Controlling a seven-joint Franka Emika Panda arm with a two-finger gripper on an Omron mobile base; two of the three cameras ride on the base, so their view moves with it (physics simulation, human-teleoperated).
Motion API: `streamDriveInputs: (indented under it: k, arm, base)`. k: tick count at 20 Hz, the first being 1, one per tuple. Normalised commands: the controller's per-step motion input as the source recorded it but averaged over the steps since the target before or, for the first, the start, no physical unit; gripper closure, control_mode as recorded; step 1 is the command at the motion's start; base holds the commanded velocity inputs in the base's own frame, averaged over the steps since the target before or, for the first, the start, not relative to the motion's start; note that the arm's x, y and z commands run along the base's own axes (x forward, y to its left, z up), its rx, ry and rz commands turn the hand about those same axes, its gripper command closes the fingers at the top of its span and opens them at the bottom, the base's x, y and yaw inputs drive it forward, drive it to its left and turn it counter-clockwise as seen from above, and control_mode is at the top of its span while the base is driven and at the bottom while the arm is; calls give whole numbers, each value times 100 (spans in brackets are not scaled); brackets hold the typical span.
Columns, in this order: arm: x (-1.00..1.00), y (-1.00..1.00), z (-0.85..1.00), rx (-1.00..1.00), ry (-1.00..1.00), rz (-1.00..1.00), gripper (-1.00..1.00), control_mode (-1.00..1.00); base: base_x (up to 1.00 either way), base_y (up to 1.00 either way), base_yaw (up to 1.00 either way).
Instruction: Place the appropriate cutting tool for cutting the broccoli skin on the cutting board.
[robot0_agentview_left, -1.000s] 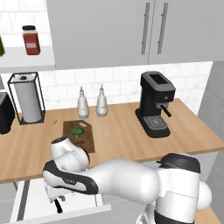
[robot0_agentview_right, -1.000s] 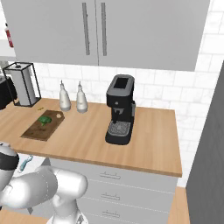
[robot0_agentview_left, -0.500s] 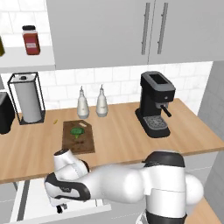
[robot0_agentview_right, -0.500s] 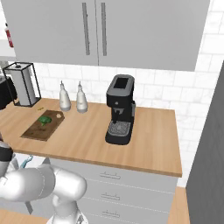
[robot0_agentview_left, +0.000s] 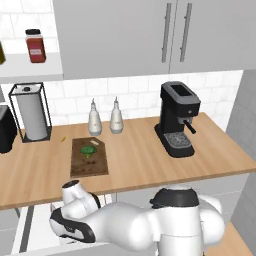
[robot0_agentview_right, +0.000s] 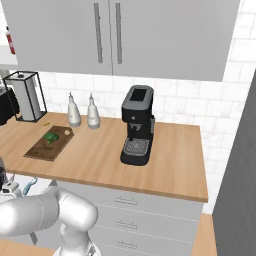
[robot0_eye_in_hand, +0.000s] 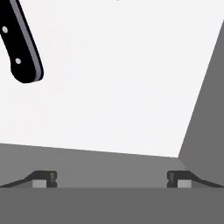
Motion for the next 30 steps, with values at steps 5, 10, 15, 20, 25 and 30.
streamDriveInputs:
  k: [5, 10, 15, 20, 25, 30]
  arm:
    - [-73, 0, -10, 5, 0, 0, -100, -100]
    - [-97, 0, 3, 7, 0, -2, -100, -100]
    - [-28, 5, 21, 3, 0, -3, -100, -100]
    - [77, 35, 15, 0, -6, -4, -100, -100]
    - [58, 48, 0, 0, -1, -3, -100, -100]
    - [27, 55, 0, 0, 0, -3, -100, -100]
  base:
    - [0, 0, 0]
    - [0, 0, 0]
    - [0, 0, 0]
    - [0, 0, 0]
    - [0, 0, 0]
    - [0, 0, 0]
